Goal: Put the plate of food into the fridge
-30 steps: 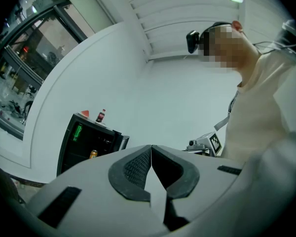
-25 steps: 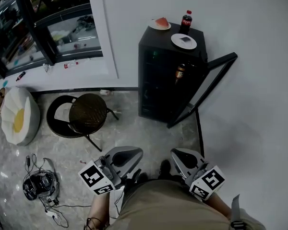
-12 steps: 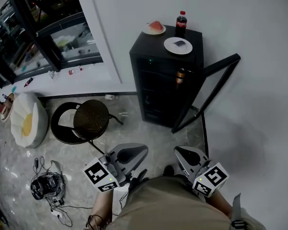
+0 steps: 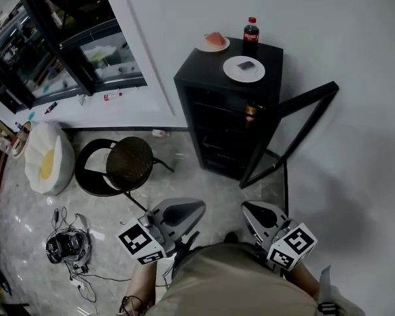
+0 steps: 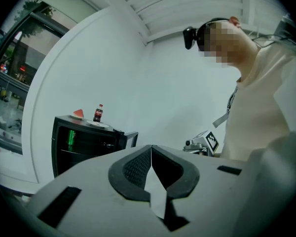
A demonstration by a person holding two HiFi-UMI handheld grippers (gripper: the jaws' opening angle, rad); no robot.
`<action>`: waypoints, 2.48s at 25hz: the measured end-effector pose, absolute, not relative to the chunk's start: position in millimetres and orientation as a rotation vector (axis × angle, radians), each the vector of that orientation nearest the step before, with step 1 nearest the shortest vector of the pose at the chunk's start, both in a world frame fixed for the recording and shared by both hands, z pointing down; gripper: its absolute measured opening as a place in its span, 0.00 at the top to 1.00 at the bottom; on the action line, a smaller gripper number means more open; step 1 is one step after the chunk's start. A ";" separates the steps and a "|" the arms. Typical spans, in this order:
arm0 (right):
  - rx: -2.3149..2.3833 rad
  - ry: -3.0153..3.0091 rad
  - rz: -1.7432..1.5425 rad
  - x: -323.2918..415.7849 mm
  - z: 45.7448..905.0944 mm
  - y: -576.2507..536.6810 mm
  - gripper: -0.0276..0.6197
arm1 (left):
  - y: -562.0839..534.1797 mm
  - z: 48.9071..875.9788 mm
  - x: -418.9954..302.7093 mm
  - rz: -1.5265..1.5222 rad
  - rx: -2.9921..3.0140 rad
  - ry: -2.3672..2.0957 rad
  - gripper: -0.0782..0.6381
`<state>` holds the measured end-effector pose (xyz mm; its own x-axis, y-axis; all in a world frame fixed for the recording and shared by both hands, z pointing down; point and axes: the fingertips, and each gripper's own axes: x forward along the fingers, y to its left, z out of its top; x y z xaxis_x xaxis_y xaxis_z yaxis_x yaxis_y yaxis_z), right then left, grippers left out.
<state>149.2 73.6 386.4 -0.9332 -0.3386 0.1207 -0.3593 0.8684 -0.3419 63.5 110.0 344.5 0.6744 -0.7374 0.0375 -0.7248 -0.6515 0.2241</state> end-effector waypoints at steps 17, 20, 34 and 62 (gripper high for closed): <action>0.513 -2.975 0.624 180.9 397.7 34.1 0.92 | 63.2 354.2 95.2 0.045 2.684 -1.179 0.88; 0.537 -2.958 0.621 180.0 399.7 28.5 0.92 | 55.8 357.7 93.6 0.059 2.702 -1.154 0.88; 0.570 -2.871 0.505 114.0 400.5 -4.6 0.92 | 13.1 373.8 36.4 0.092 2.756 -1.069 0.88; 0.937 -2.686 0.514 46.5 404.4 -62.0 0.92 | -179.0 350.6 -19.0 0.577 3.199 -1.006 0.67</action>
<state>46.5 -62.0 404.4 -0.7616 -0.5489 0.3444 -0.6373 0.7307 -0.2449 -19.0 -179.0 350.6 0.7717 -0.5902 0.2371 -0.5026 -0.7943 -0.3412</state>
